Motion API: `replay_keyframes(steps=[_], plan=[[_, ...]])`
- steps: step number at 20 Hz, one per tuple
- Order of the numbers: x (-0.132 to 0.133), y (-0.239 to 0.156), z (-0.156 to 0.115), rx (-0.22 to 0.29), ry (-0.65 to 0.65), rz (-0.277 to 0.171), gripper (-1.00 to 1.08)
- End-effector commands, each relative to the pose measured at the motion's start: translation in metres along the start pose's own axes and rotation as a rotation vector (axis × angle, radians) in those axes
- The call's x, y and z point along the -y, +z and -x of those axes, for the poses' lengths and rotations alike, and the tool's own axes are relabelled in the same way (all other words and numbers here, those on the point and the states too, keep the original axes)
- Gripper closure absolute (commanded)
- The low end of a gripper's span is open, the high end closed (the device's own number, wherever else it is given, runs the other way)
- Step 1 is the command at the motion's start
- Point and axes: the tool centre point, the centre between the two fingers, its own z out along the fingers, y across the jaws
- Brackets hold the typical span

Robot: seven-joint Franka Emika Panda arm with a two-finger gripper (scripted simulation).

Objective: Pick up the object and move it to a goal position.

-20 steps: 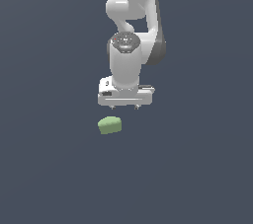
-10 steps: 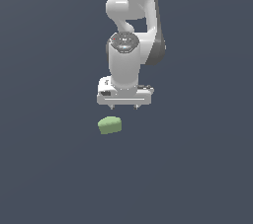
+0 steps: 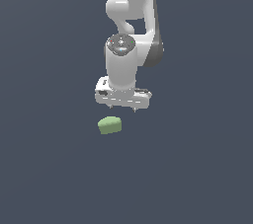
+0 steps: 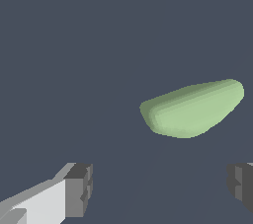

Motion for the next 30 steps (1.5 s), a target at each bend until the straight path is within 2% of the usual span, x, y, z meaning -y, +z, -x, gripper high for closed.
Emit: replay_keyframes(steps=[1, 30], plan=[[-0.003, 0.002, -0.001, 0.0, 0.059, -0.002, -0.92], [-0.046, 0.026, -0.017, 0.001, 0.945, -0.016, -0.92]])
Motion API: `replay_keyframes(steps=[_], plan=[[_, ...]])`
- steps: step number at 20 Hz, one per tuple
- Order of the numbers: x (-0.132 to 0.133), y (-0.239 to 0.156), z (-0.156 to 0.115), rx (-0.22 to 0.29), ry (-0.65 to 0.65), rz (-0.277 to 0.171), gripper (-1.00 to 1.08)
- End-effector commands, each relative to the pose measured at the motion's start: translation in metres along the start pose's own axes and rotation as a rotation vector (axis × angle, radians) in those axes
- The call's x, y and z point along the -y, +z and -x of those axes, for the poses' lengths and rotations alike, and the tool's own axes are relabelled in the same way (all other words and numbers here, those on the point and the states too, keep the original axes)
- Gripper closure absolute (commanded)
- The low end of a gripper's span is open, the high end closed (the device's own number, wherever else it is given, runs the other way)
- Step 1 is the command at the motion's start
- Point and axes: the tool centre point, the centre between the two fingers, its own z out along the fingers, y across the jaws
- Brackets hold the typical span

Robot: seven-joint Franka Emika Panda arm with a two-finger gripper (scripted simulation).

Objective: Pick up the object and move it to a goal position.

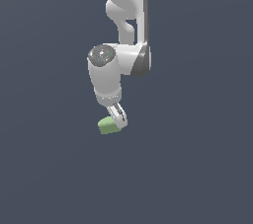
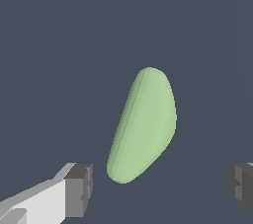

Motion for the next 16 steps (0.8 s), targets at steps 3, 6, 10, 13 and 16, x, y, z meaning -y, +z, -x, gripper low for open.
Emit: replay_keyframes(steps=[3, 6, 10, 13, 16], plan=[[-0.002, 0.003, -0.007, -0.002, 0.13, -0.002, -0.92], [-0.004, 0.004, -0.01, -0.002, 0.198, -0.003, -0.92], [-0.005, 0.006, -0.014, -0.004, 0.266, -0.005, -0.92], [-0.006, 0.007, -0.015, -0.004, 0.301, -0.005, -0.92], [-0.006, 0.007, -0.016, -0.005, 0.323, -0.006, -0.92]])
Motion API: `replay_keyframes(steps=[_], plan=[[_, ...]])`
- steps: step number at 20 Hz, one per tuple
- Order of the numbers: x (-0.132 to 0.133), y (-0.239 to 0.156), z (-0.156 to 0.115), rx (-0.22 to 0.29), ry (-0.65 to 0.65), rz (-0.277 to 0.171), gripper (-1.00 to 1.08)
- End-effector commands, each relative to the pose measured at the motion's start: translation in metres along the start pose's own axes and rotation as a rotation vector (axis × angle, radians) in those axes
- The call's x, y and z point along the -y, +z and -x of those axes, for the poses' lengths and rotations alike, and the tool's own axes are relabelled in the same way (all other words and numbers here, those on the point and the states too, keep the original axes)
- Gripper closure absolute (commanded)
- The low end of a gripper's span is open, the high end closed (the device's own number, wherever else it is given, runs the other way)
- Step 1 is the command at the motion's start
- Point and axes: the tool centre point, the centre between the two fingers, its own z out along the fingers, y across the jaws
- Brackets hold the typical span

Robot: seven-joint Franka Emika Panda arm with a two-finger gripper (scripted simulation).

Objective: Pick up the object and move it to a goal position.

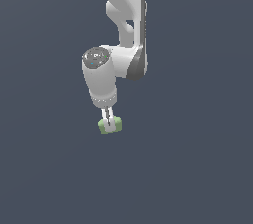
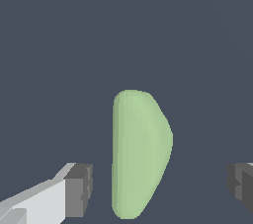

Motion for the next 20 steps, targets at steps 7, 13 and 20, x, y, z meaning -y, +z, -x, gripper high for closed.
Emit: replay_keyframes(steps=[7, 13, 20], plan=[[0.0, 0.004, -0.001, 0.0, 0.015, 0.0, -0.92], [-0.001, 0.031, -0.001, 0.0, 0.018, 0.0, -0.92], [0.0, 0.05, -0.001, -0.001, 0.02, 0.0, -0.92]])
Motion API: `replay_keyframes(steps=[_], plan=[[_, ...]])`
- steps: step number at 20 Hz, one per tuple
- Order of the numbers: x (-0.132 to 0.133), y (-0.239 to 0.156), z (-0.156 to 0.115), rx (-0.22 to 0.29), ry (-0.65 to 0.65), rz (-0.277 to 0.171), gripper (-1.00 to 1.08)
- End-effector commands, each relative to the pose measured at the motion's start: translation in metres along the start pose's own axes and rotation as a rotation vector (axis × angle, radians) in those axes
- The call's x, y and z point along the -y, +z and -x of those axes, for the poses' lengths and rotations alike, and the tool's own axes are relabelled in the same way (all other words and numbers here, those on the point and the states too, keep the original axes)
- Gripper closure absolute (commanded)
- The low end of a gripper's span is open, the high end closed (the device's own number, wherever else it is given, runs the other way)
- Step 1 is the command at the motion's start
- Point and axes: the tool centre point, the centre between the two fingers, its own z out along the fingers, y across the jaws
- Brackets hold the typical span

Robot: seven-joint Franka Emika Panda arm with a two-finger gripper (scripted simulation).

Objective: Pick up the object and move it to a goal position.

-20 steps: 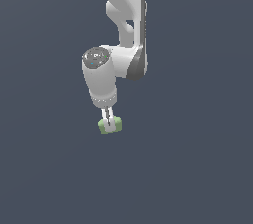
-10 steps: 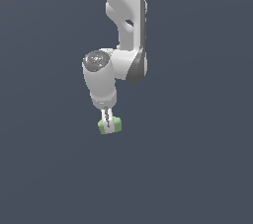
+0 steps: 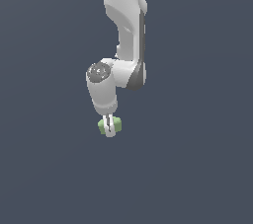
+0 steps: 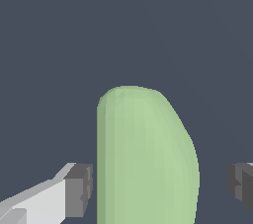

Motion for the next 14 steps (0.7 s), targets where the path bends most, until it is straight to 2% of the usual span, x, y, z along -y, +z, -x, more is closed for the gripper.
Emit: replay_keyframes(steps=[1, 2, 14], plan=[[0.0011, 0.0018, -0.0002, 0.0, 0.0, -0.002, -0.92], [0.0011, 0.0018, -0.0002, 0.0, 0.0, -0.002, 1.08], [0.0017, 0.0007, -0.0009, 0.0, 0.0, -0.002, 1.08]])
